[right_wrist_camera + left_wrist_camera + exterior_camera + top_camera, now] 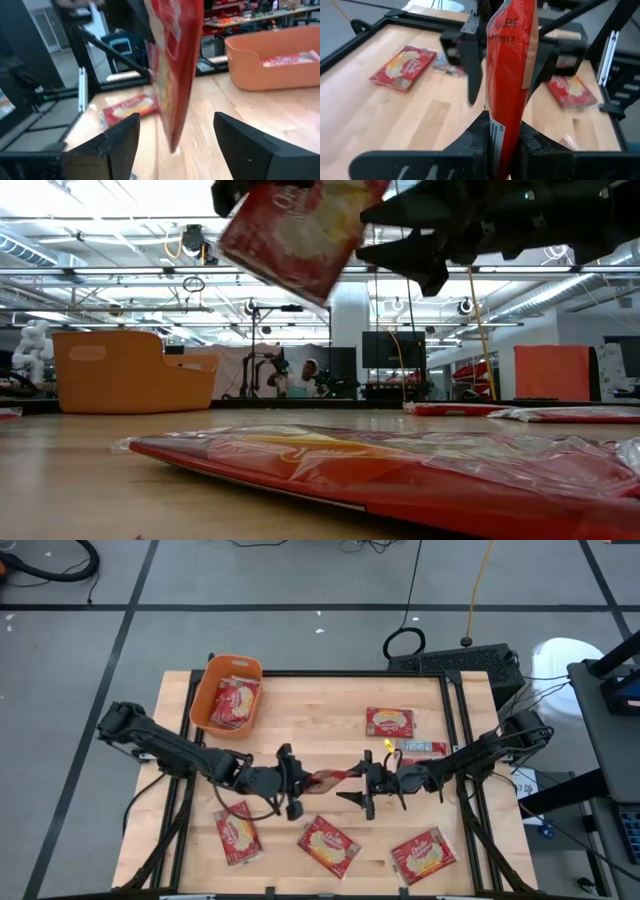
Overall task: Sort popcorn bags into baskets
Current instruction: Put the red popcorn bag into the orange bin
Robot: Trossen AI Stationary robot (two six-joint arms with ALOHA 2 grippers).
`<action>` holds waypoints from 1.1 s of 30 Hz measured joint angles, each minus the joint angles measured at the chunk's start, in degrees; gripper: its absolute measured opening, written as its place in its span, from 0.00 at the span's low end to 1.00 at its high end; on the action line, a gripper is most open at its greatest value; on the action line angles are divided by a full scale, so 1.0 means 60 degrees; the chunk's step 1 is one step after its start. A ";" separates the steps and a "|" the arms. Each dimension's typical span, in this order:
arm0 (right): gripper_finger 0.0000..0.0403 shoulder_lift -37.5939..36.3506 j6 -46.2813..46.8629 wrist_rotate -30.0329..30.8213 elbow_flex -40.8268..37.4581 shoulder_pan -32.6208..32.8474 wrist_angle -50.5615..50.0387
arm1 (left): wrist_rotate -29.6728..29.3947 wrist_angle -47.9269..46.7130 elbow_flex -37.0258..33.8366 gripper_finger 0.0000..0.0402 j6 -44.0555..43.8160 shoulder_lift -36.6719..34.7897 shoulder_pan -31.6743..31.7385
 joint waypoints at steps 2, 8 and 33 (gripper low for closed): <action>0.62 -0.0068 -0.0011 -0.0029 0.0004 0.0023 0.0081 | -0.0019 -0.0280 0.0000 0.10 0.0066 -0.0315 0.0013; 0.62 -0.0537 -0.0434 -0.0095 -0.0004 0.0224 -0.0526 | -0.0084 -0.1416 0.0000 0.08 0.0067 -0.1469 0.0355; 0.62 -0.0851 -0.1496 -0.0018 -0.0004 0.0437 -0.1604 | 0.1351 -0.6251 0.0004 0.12 0.1181 -0.4624 0.7649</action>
